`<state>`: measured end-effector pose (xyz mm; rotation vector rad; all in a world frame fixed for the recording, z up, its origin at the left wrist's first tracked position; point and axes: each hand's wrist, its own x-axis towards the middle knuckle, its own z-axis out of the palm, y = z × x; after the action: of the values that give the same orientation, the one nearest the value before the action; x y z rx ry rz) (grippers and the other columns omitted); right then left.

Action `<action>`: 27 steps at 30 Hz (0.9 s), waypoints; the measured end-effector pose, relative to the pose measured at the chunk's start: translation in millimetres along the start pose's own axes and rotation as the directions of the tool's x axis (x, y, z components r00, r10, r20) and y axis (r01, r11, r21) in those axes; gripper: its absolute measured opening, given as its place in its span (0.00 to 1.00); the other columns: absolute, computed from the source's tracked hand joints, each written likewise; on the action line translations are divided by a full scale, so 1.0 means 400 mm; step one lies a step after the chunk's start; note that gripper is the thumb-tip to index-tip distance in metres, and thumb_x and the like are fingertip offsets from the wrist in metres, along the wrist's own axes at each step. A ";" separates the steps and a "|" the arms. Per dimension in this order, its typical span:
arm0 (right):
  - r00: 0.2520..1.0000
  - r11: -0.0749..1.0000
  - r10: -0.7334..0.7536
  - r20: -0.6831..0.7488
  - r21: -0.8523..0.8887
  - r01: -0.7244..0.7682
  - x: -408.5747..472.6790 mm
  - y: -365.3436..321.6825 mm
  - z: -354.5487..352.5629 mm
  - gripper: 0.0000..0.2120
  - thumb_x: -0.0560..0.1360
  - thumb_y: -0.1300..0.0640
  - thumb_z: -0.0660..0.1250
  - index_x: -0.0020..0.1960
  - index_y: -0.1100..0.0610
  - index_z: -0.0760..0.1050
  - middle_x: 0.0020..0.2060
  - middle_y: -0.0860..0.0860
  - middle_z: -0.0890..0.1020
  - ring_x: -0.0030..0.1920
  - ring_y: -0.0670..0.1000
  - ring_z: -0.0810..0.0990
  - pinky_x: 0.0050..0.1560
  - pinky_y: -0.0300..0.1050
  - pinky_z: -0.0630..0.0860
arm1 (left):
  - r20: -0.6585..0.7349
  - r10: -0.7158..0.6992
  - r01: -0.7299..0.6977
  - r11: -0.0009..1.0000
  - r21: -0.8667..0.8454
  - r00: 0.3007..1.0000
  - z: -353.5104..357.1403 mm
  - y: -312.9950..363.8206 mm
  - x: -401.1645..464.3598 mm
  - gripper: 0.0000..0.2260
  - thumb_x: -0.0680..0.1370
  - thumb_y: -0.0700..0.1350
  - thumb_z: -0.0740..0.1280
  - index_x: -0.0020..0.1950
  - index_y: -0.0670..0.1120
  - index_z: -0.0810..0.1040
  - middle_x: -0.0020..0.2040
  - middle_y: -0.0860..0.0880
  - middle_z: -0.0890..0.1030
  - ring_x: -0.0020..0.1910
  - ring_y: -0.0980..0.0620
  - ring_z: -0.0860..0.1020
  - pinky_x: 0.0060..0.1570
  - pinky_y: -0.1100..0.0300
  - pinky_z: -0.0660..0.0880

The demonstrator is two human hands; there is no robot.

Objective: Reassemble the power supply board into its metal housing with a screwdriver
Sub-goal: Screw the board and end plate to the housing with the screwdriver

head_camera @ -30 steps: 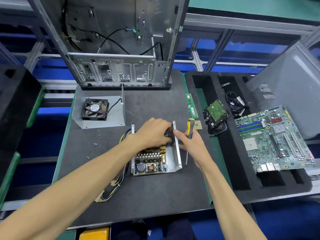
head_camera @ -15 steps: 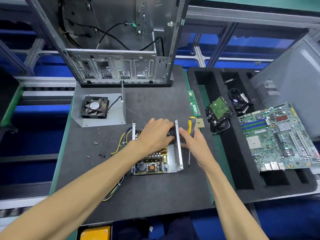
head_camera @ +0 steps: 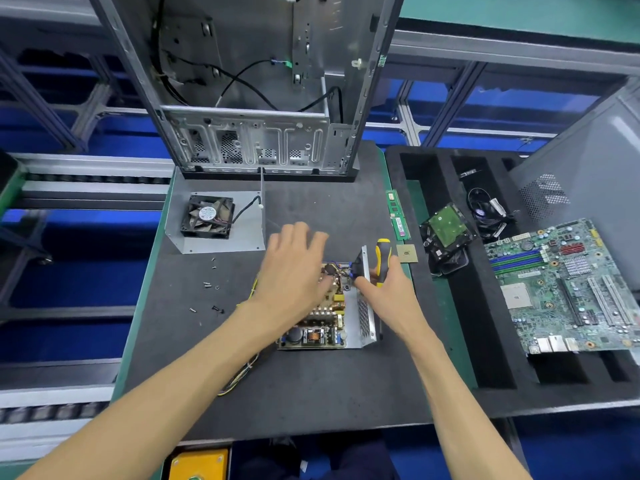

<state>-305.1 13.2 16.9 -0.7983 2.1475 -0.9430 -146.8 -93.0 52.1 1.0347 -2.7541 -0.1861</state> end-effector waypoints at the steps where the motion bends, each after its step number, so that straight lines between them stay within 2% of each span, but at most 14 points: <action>1: 1.000 1.000 -0.007 -0.014 0.005 0.007 -0.003 0.001 0.003 0.15 0.76 0.54 0.72 0.50 0.57 0.65 0.42 0.51 0.79 0.40 0.54 0.78 0.41 0.50 0.74 | -0.032 -0.068 0.068 0.997 0.020 0.997 -0.013 -0.027 -0.021 0.26 0.72 0.55 0.72 0.65 0.45 0.72 0.57 0.44 0.72 0.58 0.42 0.71 0.57 0.49 0.69; 3: 0.999 1.000 -0.021 -0.050 0.013 0.021 -0.007 0.002 0.008 0.16 0.75 0.54 0.72 0.49 0.56 0.65 0.41 0.52 0.79 0.37 0.51 0.76 0.39 0.49 0.73 | -0.005 -0.239 0.239 0.971 0.022 0.971 -0.031 -0.076 -0.063 0.27 0.73 0.59 0.72 0.63 0.44 0.71 0.55 0.45 0.73 0.56 0.42 0.72 0.53 0.49 0.71; 5: 0.997 0.999 -0.028 -0.073 0.016 0.029 -0.009 0.005 0.012 0.15 0.75 0.53 0.72 0.47 0.54 0.64 0.39 0.52 0.78 0.35 0.51 0.75 0.37 0.51 0.72 | 0.174 -0.403 0.417 0.907 -0.056 0.899 -0.034 -0.103 -0.095 0.27 0.75 0.67 0.66 0.61 0.46 0.70 0.54 0.47 0.76 0.55 0.42 0.77 0.47 0.49 0.73; 7: 0.996 0.999 -0.033 -0.081 0.001 0.034 -0.007 0.006 0.015 0.15 0.74 0.53 0.71 0.46 0.53 0.63 0.38 0.52 0.77 0.34 0.52 0.74 0.37 0.52 0.71 | 0.347 -0.430 0.500 0.854 -0.141 0.833 -0.019 -0.110 -0.110 0.25 0.76 0.70 0.60 0.51 0.48 0.70 0.45 0.49 0.79 0.48 0.41 0.80 0.40 0.51 0.73; 9: 0.996 0.999 -0.044 -0.080 -0.021 0.042 -0.002 0.004 0.015 0.15 0.74 0.53 0.71 0.46 0.53 0.63 0.37 0.52 0.76 0.34 0.53 0.74 0.37 0.52 0.72 | 0.366 -0.411 0.503 0.840 -0.204 0.835 -0.008 -0.101 -0.108 0.22 0.78 0.66 0.60 0.45 0.47 0.68 0.39 0.46 0.78 0.44 0.39 0.79 0.41 0.51 0.74; 11: 0.996 0.998 -0.053 -0.077 -0.049 0.049 0.004 0.004 0.006 0.15 0.75 0.54 0.71 0.46 0.53 0.63 0.37 0.51 0.75 0.35 0.53 0.75 0.37 0.51 0.71 | 0.329 -0.423 0.507 0.829 -0.236 0.844 -0.006 -0.083 -0.099 0.19 0.79 0.63 0.61 0.45 0.47 0.70 0.38 0.46 0.79 0.42 0.39 0.79 0.41 0.51 0.74; 15: 0.996 0.996 -0.039 -0.079 -0.088 0.032 0.007 0.021 -0.033 0.13 0.76 0.52 0.70 0.51 0.51 0.66 0.39 0.50 0.77 0.37 0.50 0.77 0.36 0.48 0.72 | 0.357 -0.405 0.511 0.811 -0.286 0.842 0.002 -0.052 -0.088 0.17 0.77 0.61 0.63 0.41 0.47 0.72 0.32 0.49 0.80 0.31 0.46 0.80 0.40 0.52 0.79; 18: 0.998 1.000 -0.018 -0.063 -0.008 0.017 0.002 0.038 -0.054 0.14 0.76 0.50 0.71 0.55 0.46 0.67 0.39 0.43 0.80 0.36 0.38 0.79 0.39 0.42 0.71 | 0.394 -0.406 0.509 0.837 -0.202 0.825 -0.009 -0.034 -0.085 0.20 0.77 0.64 0.62 0.43 0.46 0.73 0.36 0.49 0.81 0.38 0.44 0.82 0.40 0.54 0.76; 20: 0.999 0.996 0.002 -0.050 0.088 0.003 -0.003 0.046 -0.059 0.12 0.78 0.42 0.70 0.54 0.43 0.68 0.40 0.41 0.82 0.41 0.32 0.79 0.43 0.39 0.72 | 0.318 -0.387 0.418 0.908 -0.031 0.865 -0.030 -0.028 -0.086 0.23 0.78 0.67 0.60 0.50 0.46 0.74 0.45 0.49 0.79 0.49 0.43 0.81 0.39 0.54 0.71; 22: 0.998 0.968 0.052 -0.034 0.249 -0.042 -0.002 0.051 -0.060 0.15 0.80 0.37 0.64 0.62 0.44 0.71 0.47 0.45 0.85 0.49 0.38 0.83 0.47 0.41 0.78 | 0.117 -0.290 0.290 0.957 0.021 0.950 -0.061 -0.006 -0.091 0.26 0.77 0.67 0.58 0.60 0.47 0.72 0.53 0.48 0.75 0.55 0.45 0.77 0.39 0.53 0.71; 23: 0.996 0.941 0.090 -0.023 0.329 -0.078 0.000 0.051 -0.059 0.19 0.82 0.37 0.61 0.66 0.48 0.72 0.50 0.48 0.86 0.50 0.43 0.85 0.45 0.42 0.81 | 0.032 -0.244 0.246 0.968 -0.056 0.969 -0.076 0.022 -0.092 0.27 0.77 0.67 0.58 0.62 0.47 0.72 0.54 0.48 0.74 0.55 0.46 0.76 0.39 0.53 0.72; 24: 0.991 0.913 0.132 -0.014 0.391 -0.116 0.002 0.052 -0.058 0.20 0.83 0.38 0.58 0.66 0.51 0.72 0.52 0.51 0.86 0.51 0.48 0.87 0.41 0.42 0.81 | 0.011 -0.222 0.221 0.962 -0.163 0.975 -0.085 0.057 -0.087 0.27 0.77 0.68 0.57 0.63 0.48 0.71 0.55 0.48 0.75 0.54 0.46 0.76 0.40 0.53 0.72; 25: 0.985 0.886 0.171 -0.012 0.439 -0.149 0.003 0.052 -0.055 0.20 0.84 0.39 0.56 0.63 0.53 0.72 0.51 0.52 0.86 0.49 0.49 0.87 0.38 0.40 0.81 | 0.061 -0.216 0.224 0.937 -0.268 0.975 -0.085 0.096 -0.072 0.27 0.77 0.69 0.57 0.63 0.48 0.71 0.55 0.49 0.76 0.54 0.46 0.77 0.42 0.52 0.72; 27: 0.969 0.839 0.246 -0.028 0.507 -0.198 0.005 0.055 -0.050 0.17 0.85 0.39 0.54 0.52 0.52 0.71 0.44 0.51 0.84 0.43 0.45 0.86 0.33 0.37 0.78 | 0.291 -0.200 0.296 0.894 -0.338 0.936 -0.056 0.171 -0.027 0.29 0.77 0.69 0.58 0.64 0.45 0.70 0.55 0.47 0.79 0.54 0.43 0.79 0.44 0.52 0.71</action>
<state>-327.0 31.7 9.5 -0.2430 1.8811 -1.3517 -177.5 -35.9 85.1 1.3216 -2.6186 -0.9061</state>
